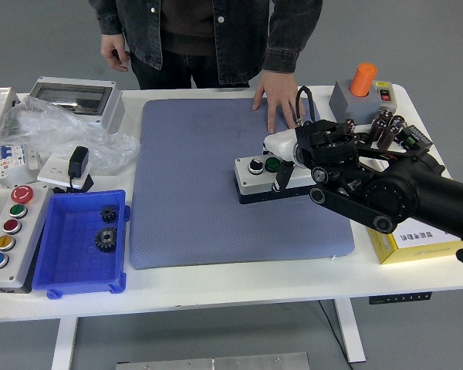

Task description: Pick up the button,place it on the desk,press the button,press the button

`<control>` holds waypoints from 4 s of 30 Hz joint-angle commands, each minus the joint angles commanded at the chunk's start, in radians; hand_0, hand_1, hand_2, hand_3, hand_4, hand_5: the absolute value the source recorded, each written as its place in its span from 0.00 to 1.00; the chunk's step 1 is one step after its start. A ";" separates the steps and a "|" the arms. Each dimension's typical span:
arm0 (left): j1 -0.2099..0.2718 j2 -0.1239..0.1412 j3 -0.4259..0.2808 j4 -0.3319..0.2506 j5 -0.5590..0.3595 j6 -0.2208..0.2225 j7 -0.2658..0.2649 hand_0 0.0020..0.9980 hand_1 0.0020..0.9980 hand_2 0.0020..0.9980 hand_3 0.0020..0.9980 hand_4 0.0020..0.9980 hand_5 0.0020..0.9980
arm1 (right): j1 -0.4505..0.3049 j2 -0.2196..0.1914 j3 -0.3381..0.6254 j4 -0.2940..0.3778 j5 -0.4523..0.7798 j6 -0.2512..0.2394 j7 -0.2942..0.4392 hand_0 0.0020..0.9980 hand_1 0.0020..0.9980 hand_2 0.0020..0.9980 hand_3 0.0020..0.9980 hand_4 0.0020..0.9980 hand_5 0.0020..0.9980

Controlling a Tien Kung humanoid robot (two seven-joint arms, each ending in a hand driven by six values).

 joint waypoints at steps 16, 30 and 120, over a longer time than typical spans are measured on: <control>0.003 -0.001 0.007 0.001 -0.009 0.005 0.001 0.59 0.63 0.61 0.61 0.55 0.36 | -0.003 -0.001 -0.008 0.045 0.029 -0.077 0.029 0.54 0.58 0.52 0.44 0.71 0.00; 0.011 -0.001 0.013 0.002 -0.014 0.004 0.002 0.59 0.63 0.61 0.61 0.55 0.37 | -0.003 0.033 -0.027 0.058 0.060 -0.120 0.007 0.54 0.57 0.49 0.41 0.64 0.00; 0.035 -0.008 0.063 0.009 -0.086 0.009 -0.012 0.59 0.63 0.60 0.61 0.56 0.37 | -0.293 -0.473 0.225 0.713 -0.154 -0.291 -0.091 0.75 0.80 0.89 0.98 1.00 0.43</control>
